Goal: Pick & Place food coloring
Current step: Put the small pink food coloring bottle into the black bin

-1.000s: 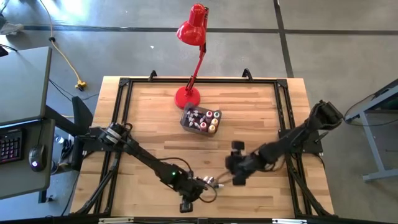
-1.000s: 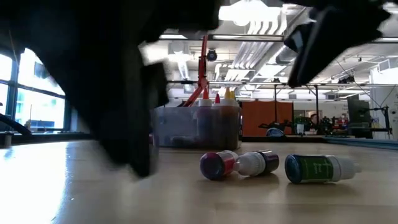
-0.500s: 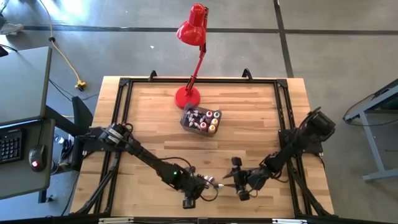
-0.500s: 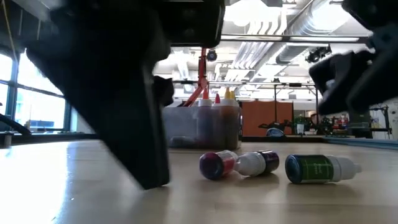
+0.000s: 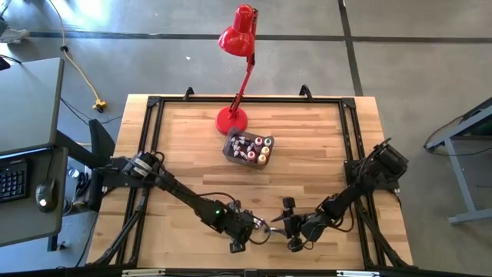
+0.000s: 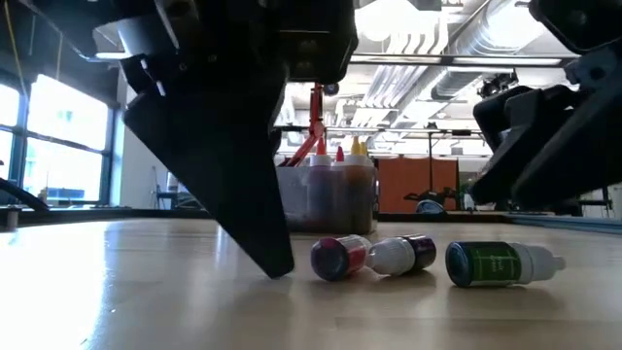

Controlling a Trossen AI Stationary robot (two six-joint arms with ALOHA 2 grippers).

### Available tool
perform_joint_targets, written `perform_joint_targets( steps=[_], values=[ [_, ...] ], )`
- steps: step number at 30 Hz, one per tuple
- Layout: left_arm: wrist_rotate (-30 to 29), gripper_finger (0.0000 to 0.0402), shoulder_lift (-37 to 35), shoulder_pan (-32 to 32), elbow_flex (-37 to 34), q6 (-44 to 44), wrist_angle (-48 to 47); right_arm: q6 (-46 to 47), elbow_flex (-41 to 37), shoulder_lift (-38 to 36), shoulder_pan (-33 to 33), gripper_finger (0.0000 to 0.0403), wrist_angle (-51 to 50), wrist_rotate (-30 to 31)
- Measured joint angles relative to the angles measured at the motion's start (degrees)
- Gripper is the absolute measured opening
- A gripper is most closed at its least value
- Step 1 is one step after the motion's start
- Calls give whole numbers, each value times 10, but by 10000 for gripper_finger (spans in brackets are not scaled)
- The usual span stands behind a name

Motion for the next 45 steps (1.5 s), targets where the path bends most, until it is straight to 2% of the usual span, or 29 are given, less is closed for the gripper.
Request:
perform_joint_targets(
  steps=[7, 15, 20, 28, 36, 40, 45],
  values=[
    [30, 128, 4, 13, 2, 1, -8, -30, 0, -1, 0, 139, -12, 3],
    [79, 187, 6, 36, 2, -18, 11, -25, 0, -1, 0, 139, -26, 0],
    [43, 197, 5, 37, 1, -70, 25, -23, 0, -1, 0, 139, -26, -5],
    [-10, 197, 12, 39, 0, -73, 65, -23, 0, -1, 0, 139, -28, -15],
    [-42, 197, 12, 49, 1, -70, 33, -23, 0, -1, 0, 139, -31, -15],
    [-38, 197, 10, 60, 2, -29, 9, -23, 0, -1, 0, 139, -31, -16],
    [-36, 197, 10, 68, 2, 81, 0, -23, 0, -1, 0, 139, -31, -16]
  ],
)
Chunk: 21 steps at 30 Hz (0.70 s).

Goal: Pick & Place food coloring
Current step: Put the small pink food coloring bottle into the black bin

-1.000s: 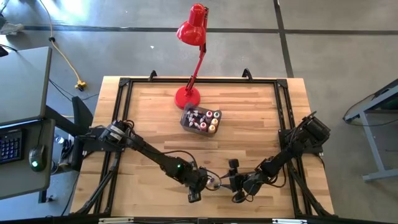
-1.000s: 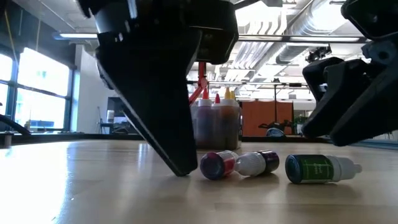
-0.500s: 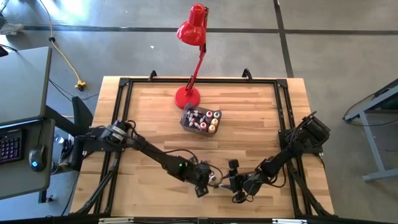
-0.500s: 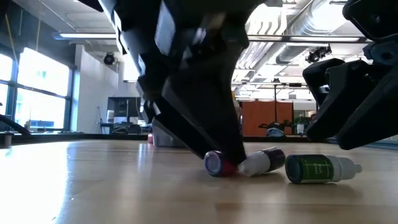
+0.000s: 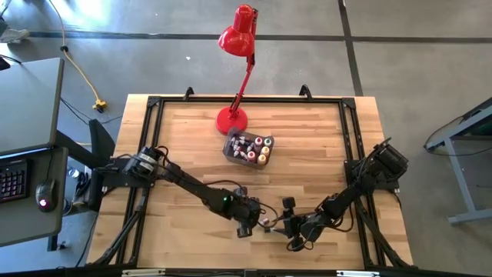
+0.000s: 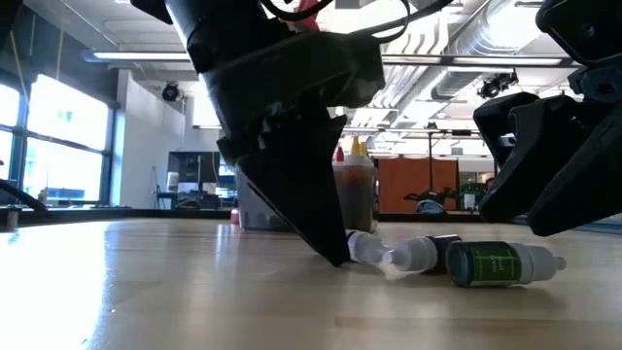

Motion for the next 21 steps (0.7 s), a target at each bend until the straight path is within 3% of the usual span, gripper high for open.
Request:
perform_joint_targets(
  steps=[11, 21],
  values=[
    [-4, 197, 0, -1, 0, 57, 3, 0, 0, 0, 0, 139, -4, -5],
    [15, 197, 2, 1, 63, 19, -73, 21, 0, 0, 0, 139, -9, -12]
  ],
)
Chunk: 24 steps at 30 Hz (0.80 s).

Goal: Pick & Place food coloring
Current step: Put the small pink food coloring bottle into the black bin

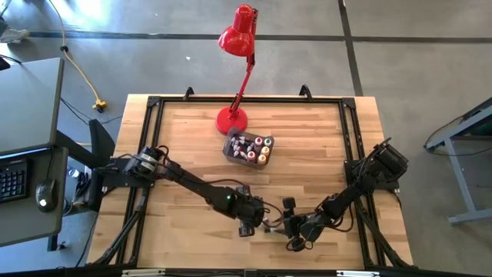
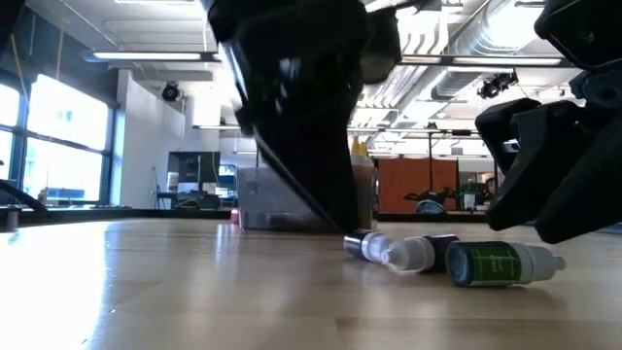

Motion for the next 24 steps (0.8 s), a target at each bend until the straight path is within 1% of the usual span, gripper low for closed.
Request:
perform_joint_targets(
  steps=[2, 5, 9, 12, 16, 18, 20, 23, 24],
  values=[
    [-13, 197, 0, 0, 28, 30, -46, 0, 0, 0, 0, 139, -1, -16],
    [-27, 197, -1, -1, 54, 110, -80, 0, 0, 0, 0, 139, -1, -21],
    [-53, 197, -1, -1, 64, 232, -77, -4, 0, 0, 0, 139, 0, -18],
    [-33, 197, 0, 0, 61, 303, -72, -4, 0, 0, 0, 139, 0, -18],
    [-27, 197, 14, -1, 57, 354, -83, -4, 0, 0, 0, 139, 0, -18],
    [-13, 197, 23, -1, 60, 371, -53, -4, 0, 0, 0, 139, -3, -18],
    [0, 197, 25, -1, 59, 390, -61, -4, 0, 0, 0, 139, -5, -20],
    [10, 197, 39, -1, 60, 414, -33, -1, 0, 0, 0, 139, -14, -21],
    [10, 197, 40, -1, 58, 424, -41, -1, 0, 0, 0, 139, -14, -21]
  ],
)
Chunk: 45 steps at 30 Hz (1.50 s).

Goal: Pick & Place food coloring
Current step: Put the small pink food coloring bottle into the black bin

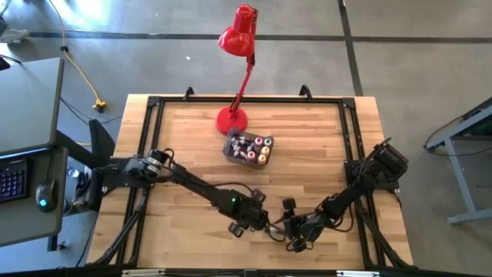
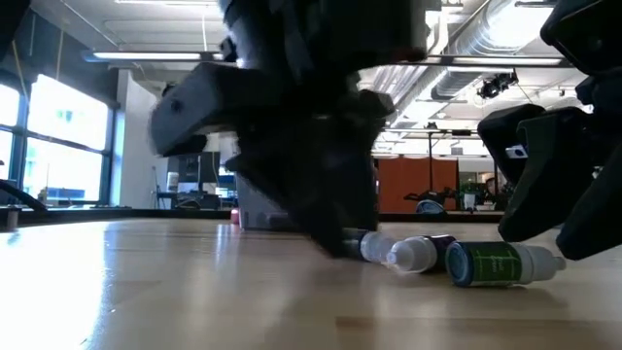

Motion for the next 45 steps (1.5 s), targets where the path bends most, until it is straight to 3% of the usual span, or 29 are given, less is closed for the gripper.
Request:
perform_joint_targets(
  steps=[8, 13, 18, 25, 31, 36, 45],
  values=[
    [13, 197, 12, 1, 1, 63, 40, 2, 0, 0, 0, 139, -4, 0],
    [16, 197, 16, 4, 2, -30, 26, 2, 0, 0, 0, 139, -3, -2],
    [10, 197, 16, 4, 3, -35, 15, 2, 0, 0, 0, 139, -3, -5],
    [-29, 197, 16, 2, 3, 61, -1, 11, 0, 0, 0, 139, -3, -5],
    [2, 197, 15, 4, 3, 126, -1, 11, 0, 0, 0, 139, -3, -5],
    [-20, 197, 16, 7, 3, 222, -1, 11, 0, 0, 0, 139, -3, -5],
    [46, 192, 16, 35, 8, 250, -19, 11, 0, 0, 0, 139, -3, -5]
  ],
)
